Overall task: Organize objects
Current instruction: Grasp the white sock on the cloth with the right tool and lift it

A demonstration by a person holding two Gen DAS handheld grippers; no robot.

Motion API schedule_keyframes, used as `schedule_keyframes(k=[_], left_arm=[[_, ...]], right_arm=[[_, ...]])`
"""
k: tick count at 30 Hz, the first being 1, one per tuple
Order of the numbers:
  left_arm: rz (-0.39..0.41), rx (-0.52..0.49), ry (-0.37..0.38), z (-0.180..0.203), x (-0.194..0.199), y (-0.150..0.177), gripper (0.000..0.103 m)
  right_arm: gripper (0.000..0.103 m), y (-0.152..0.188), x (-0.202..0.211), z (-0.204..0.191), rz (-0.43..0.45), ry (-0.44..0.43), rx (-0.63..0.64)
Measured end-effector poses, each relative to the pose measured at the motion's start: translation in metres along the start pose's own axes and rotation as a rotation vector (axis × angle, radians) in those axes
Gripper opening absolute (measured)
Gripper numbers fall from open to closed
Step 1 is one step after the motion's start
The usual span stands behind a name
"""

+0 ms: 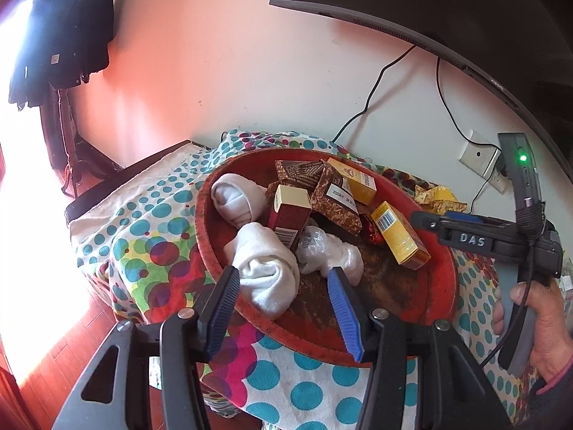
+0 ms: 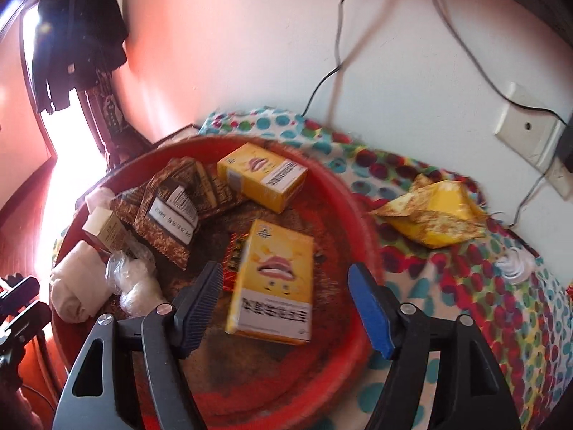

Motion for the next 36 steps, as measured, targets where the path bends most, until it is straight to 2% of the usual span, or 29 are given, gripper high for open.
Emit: schedule_keyframes(k=[2,5,9,12,14,17,21,26,27,28,29,31,36], left_arm=[[0.008,-0.013,-0.003,0.002,0.002,0.000,0.053],[0.021,-0.045,-0.010,0.008,0.004,0.002,0.053],[0.029,-0.093,-0.013,0.018,0.004,0.005,0.053],[0.040,-0.136,-0.016,0.025,0.004,0.008,0.053],[0.052,-0.161,-0.019,0.030,0.005,0.009,0.053],[0.068,-0.208,-0.020,0.039,0.006,0.012,0.053],[0.096,-0.263,-0.030,0.050,0.003,0.017,0.053],[0.135,-0.301,-0.020,0.060,0.004,0.016,0.053],[0.142,-0.302,-0.015,0.062,0.004,0.016,0.054],[0.143,-0.303,-0.012,0.063,0.003,0.016,0.054],[0.139,-0.308,-0.011,0.064,0.001,0.018,0.055],[0.131,-0.314,-0.018,0.063,-0.002,0.021,0.055],[0.097,-0.318,-0.024,0.060,-0.012,0.028,0.055]], right_arm=[[0.076,0.001,0.017,0.021,0.026,0.037,-0.012],[0.077,0.010,0.040,0.068,0.041,0.108,-0.068],[0.077,0.024,0.068,0.152,0.059,0.234,-0.211],[0.077,0.027,0.076,0.212,0.041,0.327,-0.261],[0.078,0.028,0.077,0.239,0.035,0.349,-0.288],[0.084,0.028,0.072,0.272,0.052,0.359,-0.346],[0.086,0.027,0.058,0.297,0.064,0.348,-0.397],[0.086,0.028,0.031,0.312,0.023,0.363,-0.390],[0.084,0.029,0.026,0.312,0.010,0.371,-0.380],[0.075,0.030,0.021,0.313,-0.003,0.370,-0.374],[0.073,0.033,0.017,0.313,-0.022,0.373,-0.370],[0.066,0.030,0.019,0.314,-0.003,0.372,-0.372],[0.061,0.032,0.017,0.308,-0.005,0.355,-0.357]])
Point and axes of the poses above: each gripper's, at about its wrist camera, not at the fingertips, and x roughly against the way its jaws point, z to its right, y to its underside, the point moved 9 cm from there along -x, roughly the way its jaws point, and after that the axes turned 14 degrees about -y, right-handed, at the moved point
